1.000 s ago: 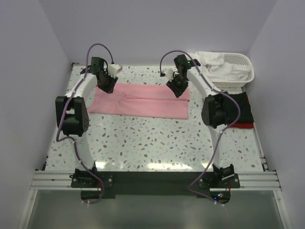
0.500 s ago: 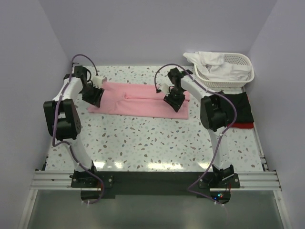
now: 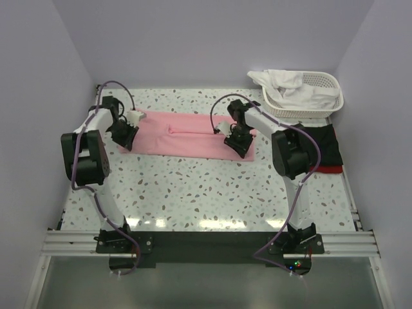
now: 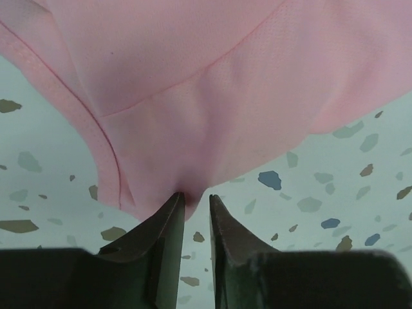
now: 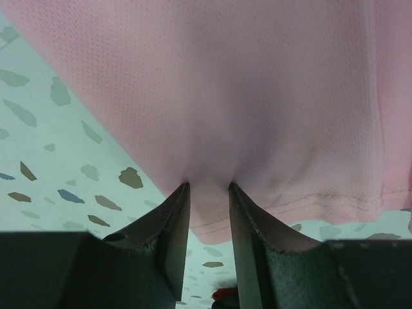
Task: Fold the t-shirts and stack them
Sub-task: Fold the tshirt
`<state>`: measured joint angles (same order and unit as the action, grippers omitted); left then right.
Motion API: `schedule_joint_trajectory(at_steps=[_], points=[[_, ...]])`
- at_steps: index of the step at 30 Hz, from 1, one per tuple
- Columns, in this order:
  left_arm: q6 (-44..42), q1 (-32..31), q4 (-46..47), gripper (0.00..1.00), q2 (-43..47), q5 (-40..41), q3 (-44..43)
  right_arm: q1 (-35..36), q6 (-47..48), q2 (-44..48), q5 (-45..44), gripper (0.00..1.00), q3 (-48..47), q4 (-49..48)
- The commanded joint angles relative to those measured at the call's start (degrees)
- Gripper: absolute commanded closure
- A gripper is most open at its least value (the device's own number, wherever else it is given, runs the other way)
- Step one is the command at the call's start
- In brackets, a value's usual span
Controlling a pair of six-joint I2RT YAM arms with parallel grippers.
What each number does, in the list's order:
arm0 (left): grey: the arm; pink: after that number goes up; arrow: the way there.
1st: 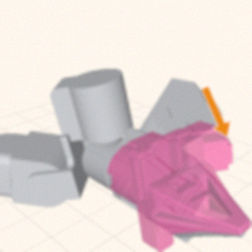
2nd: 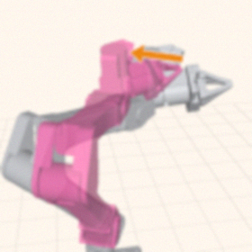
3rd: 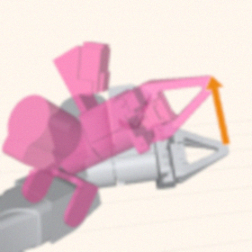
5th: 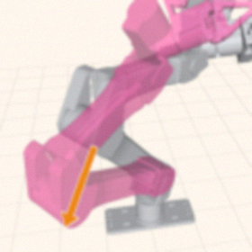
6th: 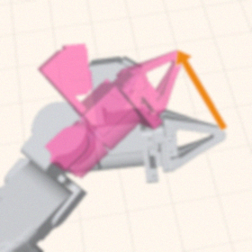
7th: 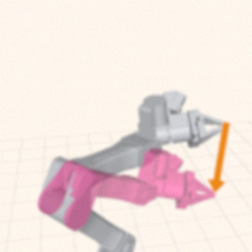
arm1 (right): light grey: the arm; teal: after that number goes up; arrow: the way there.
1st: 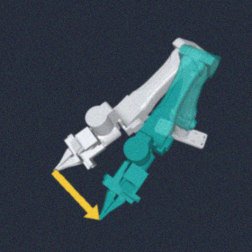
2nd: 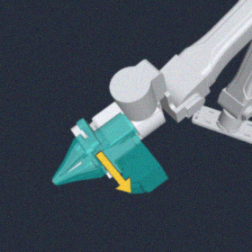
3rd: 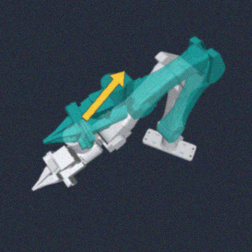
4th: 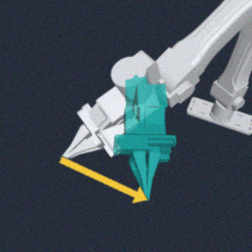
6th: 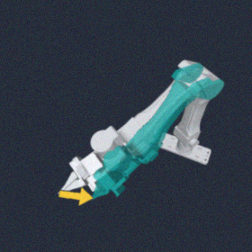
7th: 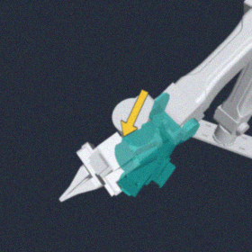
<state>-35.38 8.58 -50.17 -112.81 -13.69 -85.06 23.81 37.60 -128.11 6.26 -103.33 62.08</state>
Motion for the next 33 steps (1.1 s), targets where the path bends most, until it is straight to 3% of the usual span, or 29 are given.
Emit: schedule_joint_trajectory(at_steps=[1,6,9,14,17,19,21,23,24,27,33], points=[[-2.9,0.9,2.0,0.74,-2.1,0.9,0.9,-0.3,1.3,0.8,-2.7,0.66,1.6,-1.9],[-4.0,2.2,2.1,0.87,-3.5,3.1,0.5,-0.3,2.7,1.2,-3.8,0.66,3.9,-1.0],[-3.3,2.3,2.1,0.9,-5.9,4.0,-2.3,0.2,3.3,1.7,-2.2,0.66,4.3,1.3],[-1.6,0.8,3.3,0.91,-13.6,6.7,-9.8,5.2,4.5,3.2,7.5,0.63,4.3,9.6],[0.1,-0.1,4.4,0.89,-20.3,8.3,-17.8,9.0,5.6,4.7,14.8,0.6,3.0,15.0],[1.7,-0.6,2.2,0.85,-24.3,8.9,-28.3,9.5,6.7,4.8,18.8,0.58,0.2,19.8],[4.2,-0.6,0.9,0.75,-28.8,9.3,-40.1,8.4,6.3,4.0,21.2,0.57,-5.4,22.2],[5.7,-0.4,-0.6,0.66,-28.5,6.7,-45.7,5.6,5.5,3.1,20.4,0.57,-11.2,23.3],[7.0,-0.5,-0.2,0.58,-27.1,5.9,-45.8,4.5,4.5,1.7,19.3,0.57,-12.8,23.2],[8.7,-1.5,4.4,0.52,-18.2,3.5,-37.0,0.9,2.4,-0.5,10.8,0.59,-17.0,18.5],[12.6,-5.8,5.4,0.5,-8.7,0.0,-24.3,-0.6,3.0,-5.0,1.7,0.62,-15.9,9.3]])
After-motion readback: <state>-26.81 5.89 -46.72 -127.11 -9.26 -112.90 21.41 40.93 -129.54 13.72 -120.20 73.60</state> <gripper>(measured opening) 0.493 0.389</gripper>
